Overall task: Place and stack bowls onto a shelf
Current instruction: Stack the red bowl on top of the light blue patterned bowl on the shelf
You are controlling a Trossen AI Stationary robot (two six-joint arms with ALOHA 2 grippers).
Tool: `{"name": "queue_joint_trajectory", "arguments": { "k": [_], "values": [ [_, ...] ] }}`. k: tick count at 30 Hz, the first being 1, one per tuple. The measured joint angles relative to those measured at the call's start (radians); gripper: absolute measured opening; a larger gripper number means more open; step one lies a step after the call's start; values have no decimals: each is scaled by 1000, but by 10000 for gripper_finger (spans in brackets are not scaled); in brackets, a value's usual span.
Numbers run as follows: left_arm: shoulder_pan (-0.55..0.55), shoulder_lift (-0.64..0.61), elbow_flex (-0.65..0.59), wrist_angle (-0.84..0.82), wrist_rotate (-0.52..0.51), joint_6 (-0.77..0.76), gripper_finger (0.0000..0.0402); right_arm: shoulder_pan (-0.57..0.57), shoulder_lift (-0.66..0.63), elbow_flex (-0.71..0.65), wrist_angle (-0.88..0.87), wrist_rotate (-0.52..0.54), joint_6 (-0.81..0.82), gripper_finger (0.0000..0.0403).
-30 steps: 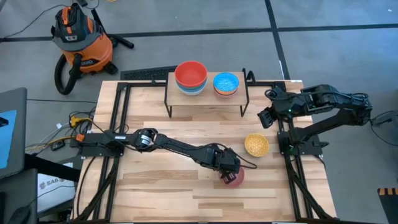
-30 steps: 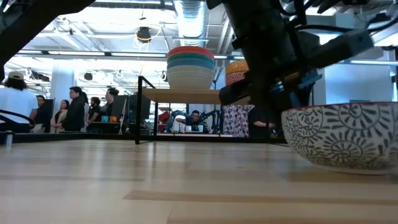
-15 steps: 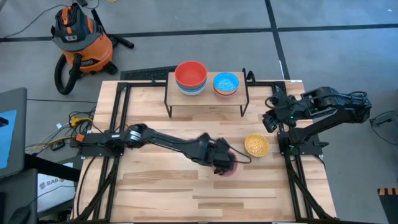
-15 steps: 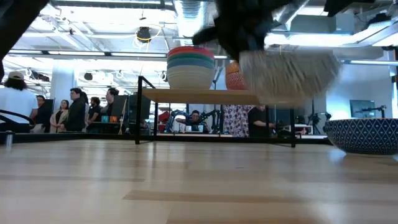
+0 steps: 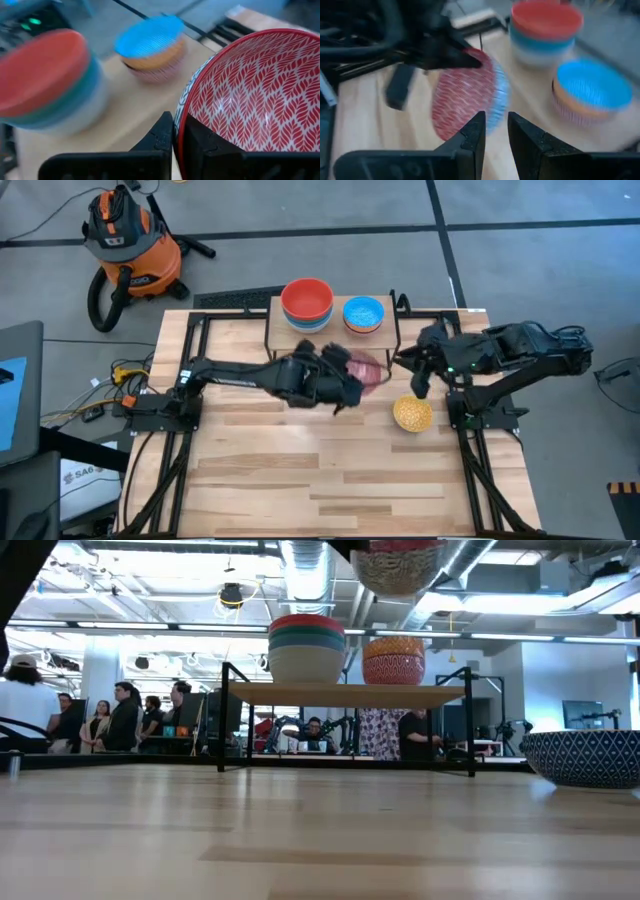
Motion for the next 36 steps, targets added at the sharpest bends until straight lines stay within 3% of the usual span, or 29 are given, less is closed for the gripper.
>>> {"name": "queue_joint_trajectory", "arguments": {
  "k": [9, 16, 25, 31, 36],
  "values": [
    [57, -7, 22, 107, -141, 98, 2, -117, 98, 0, 161, 87, -407, 152],
    [64, -7, 81, 143, -214, 238, 2, -221, 131, 0, 202, 78, -558, 195],
    [83, -7, 89, 220, -238, 444, 2, -246, 127, 0, 229, 78, -636, 159],
    [134, -7, 90, 230, -84, 483, 2, -243, 112, 0, 213, 96, -724, 147],
    [202, -23, 91, 213, 175, 469, 2, -191, 72, 0, 197, 76, -947, 165]
  ]
}}
